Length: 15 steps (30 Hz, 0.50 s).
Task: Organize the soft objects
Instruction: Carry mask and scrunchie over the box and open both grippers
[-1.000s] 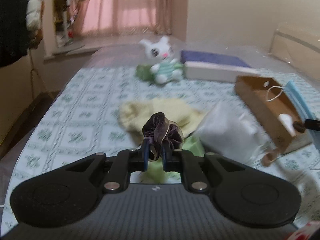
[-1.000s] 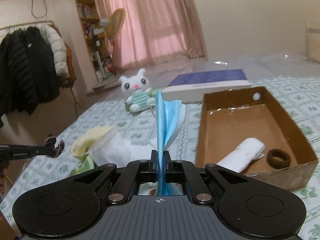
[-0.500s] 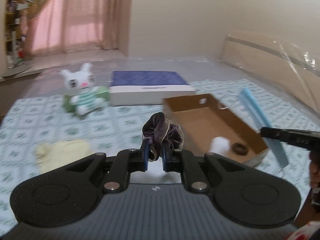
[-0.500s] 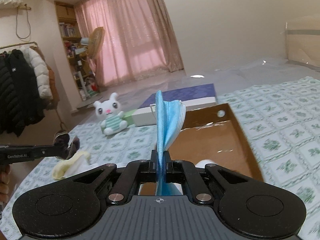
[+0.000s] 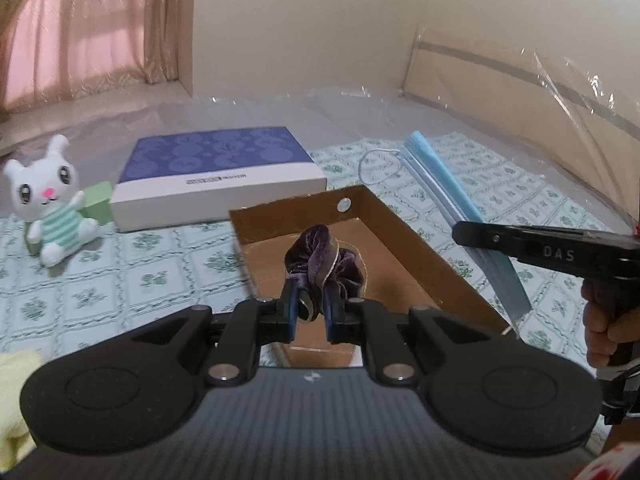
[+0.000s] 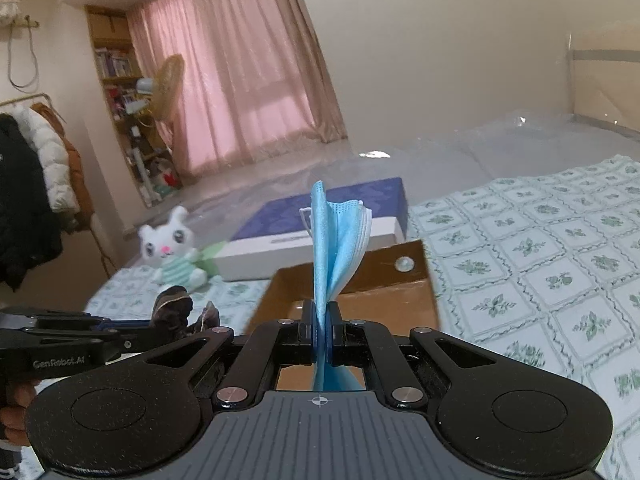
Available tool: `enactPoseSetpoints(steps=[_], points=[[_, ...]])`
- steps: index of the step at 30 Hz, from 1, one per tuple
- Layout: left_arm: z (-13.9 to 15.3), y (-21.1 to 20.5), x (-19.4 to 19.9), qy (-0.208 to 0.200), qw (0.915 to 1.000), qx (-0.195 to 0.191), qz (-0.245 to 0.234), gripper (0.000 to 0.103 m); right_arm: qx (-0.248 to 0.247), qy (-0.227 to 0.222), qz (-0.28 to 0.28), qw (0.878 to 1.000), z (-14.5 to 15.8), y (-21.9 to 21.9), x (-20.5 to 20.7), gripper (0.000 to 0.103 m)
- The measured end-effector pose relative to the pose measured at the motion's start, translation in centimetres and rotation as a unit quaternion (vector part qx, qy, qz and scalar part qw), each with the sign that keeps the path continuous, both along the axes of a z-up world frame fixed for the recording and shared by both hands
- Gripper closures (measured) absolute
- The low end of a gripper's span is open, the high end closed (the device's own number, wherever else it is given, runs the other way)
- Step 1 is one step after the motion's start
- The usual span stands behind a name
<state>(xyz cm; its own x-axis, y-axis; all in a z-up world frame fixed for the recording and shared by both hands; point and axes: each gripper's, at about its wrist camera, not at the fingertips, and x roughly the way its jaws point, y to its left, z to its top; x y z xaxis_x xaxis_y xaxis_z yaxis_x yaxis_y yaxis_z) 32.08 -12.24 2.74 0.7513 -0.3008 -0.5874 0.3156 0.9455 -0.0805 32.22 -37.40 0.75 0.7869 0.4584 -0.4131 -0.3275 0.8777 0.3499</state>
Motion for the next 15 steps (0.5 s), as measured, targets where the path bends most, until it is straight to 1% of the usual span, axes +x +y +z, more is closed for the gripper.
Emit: enactPoseSetpoints(steps=[6, 12, 14, 15], points=[[-2.6, -2.5, 4.5, 0.027, 0.9993, 0.027, -0.002, 0.091, 0.000, 0.038, -0.004, 0.999, -2.4, -0.1, 4.3, 0.099], [-4.8, -3.4, 7.4, 0.055, 0.9982, 0.026, 0.005, 0.091, 0.019, 0.071, -0.017, 0.997, -4.2, 0.0, 7.4, 0.098], [-5.3, -3.7, 8.1, 0.060, 0.9978, 0.028, 0.007, 0.091, 0.013, 0.093, -0.025, 0.995, -4.7, 0.1, 8.2, 0.087], [-5.5, -3.8, 8.3, 0.061, 0.9977, 0.030, 0.007, 0.091, 0.003, 0.099, -0.032, 0.995, -4.9, 0.1, 8.5, 0.067]])
